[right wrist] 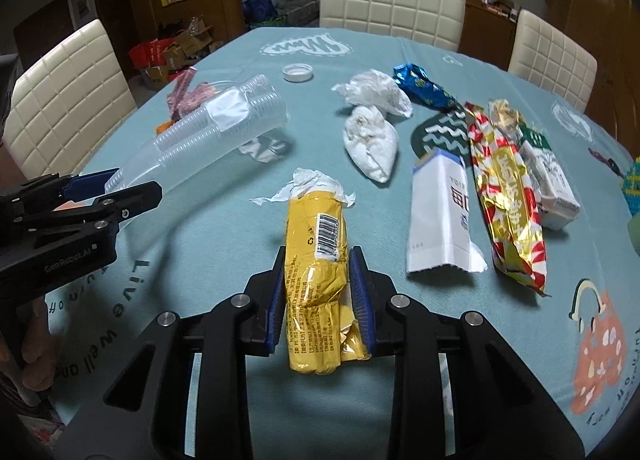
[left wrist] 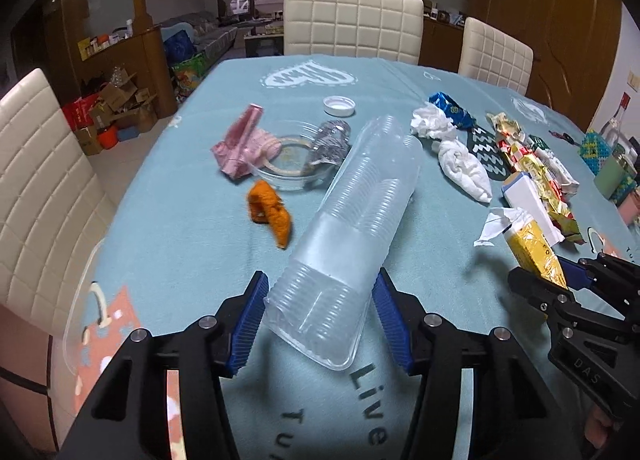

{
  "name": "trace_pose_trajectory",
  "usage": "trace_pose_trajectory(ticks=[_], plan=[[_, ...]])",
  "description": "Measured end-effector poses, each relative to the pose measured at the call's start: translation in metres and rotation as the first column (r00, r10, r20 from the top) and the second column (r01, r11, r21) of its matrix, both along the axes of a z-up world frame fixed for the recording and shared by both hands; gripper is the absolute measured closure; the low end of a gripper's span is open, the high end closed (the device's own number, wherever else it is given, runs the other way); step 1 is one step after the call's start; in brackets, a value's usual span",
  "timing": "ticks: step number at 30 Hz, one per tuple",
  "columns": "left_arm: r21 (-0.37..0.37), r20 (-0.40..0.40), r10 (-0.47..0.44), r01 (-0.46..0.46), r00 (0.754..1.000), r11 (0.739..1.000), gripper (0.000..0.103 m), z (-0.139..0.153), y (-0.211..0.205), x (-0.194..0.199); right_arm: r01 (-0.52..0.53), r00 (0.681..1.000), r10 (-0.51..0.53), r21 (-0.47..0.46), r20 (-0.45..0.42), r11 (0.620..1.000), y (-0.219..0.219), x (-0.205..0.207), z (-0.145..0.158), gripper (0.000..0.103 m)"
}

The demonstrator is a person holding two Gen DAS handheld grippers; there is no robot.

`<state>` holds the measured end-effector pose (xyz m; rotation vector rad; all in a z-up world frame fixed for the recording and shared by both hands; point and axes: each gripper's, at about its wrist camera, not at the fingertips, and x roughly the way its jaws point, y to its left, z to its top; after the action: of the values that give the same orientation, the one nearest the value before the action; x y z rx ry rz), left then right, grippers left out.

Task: Collect trash
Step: 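Grasp the yellow snack wrapper with the right tool while the left tool grasps the clear cup stack, then carry the yellow wrapper with the right tool while the left tool carries the cup stack toward the clear bin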

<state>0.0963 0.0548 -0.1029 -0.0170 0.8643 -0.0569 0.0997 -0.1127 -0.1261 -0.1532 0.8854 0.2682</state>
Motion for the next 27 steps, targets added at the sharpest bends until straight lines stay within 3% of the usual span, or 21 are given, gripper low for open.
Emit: trace_pose_trajectory(ticks=[8, 15, 20, 27], plan=[[-0.004, 0.067, 0.086, -0.086, 0.994, 0.996, 0.050, 0.014, 0.049, -0.028, -0.107, 0.993, 0.109, -0.052, 0.041, 0.993, 0.057, -0.002, 0.014, 0.071], [-0.003, 0.102, 0.249, -0.250, 0.963, 0.968, 0.050, 0.019, 0.119, -0.049, -0.247, 0.965, 0.250, -0.048, 0.072, 0.968, 0.124, 0.004, 0.027, 0.097], [-0.022, 0.095, 0.354, -0.354, 0.930, 0.935, 0.050, 0.014, 0.167, -0.056, -0.357, 0.931, 0.356, 0.006, 0.080, 0.934, 0.165, 0.008, 0.035, 0.101], [-0.016, 0.111, 0.403, -0.404, 0.908, 0.915, 0.050, 0.012, 0.194, -0.059, -0.441, 0.897, 0.437, 0.072, 0.064, 0.895, 0.196, 0.006, 0.037, 0.102]])
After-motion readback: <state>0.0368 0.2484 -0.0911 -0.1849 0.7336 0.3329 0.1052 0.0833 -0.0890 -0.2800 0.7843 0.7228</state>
